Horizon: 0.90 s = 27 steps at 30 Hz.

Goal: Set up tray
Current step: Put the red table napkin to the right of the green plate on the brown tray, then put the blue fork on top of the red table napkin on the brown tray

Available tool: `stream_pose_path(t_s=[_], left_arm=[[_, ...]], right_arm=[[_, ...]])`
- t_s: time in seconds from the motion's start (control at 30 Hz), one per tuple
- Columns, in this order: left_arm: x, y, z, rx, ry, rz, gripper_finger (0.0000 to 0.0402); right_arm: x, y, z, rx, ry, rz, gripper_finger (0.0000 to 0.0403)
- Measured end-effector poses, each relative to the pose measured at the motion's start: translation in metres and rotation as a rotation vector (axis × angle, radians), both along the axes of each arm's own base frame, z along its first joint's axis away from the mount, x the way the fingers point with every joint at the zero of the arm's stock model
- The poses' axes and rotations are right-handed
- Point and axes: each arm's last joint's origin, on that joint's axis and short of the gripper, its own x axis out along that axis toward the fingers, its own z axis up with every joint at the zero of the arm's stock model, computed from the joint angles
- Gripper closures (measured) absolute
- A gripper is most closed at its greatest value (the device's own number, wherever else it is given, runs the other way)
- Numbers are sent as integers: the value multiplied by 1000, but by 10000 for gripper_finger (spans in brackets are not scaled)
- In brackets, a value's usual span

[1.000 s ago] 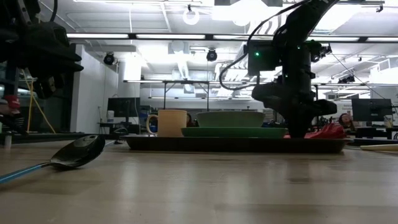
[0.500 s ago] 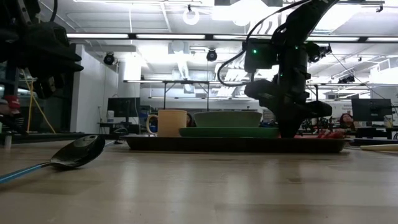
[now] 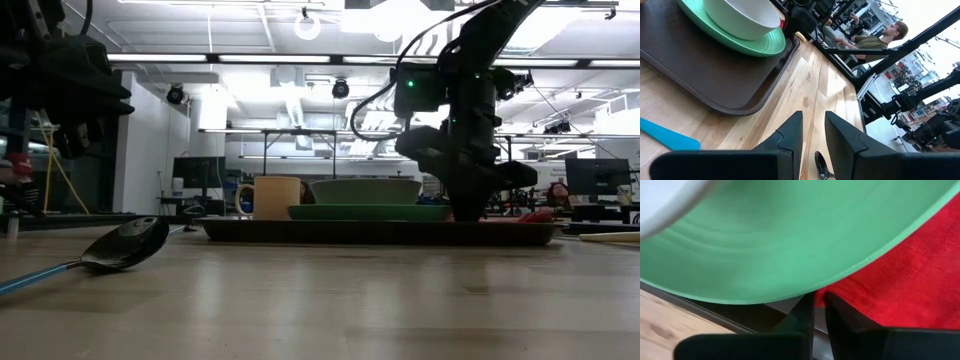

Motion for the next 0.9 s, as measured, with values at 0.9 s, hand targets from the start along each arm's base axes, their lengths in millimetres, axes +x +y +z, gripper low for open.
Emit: stream_pose_path(t_s=[0.9], left_arm=[[0,-1,0,4,2,-21,291]], right_arm=[[-32,9,47,51,-17,-39,345]])
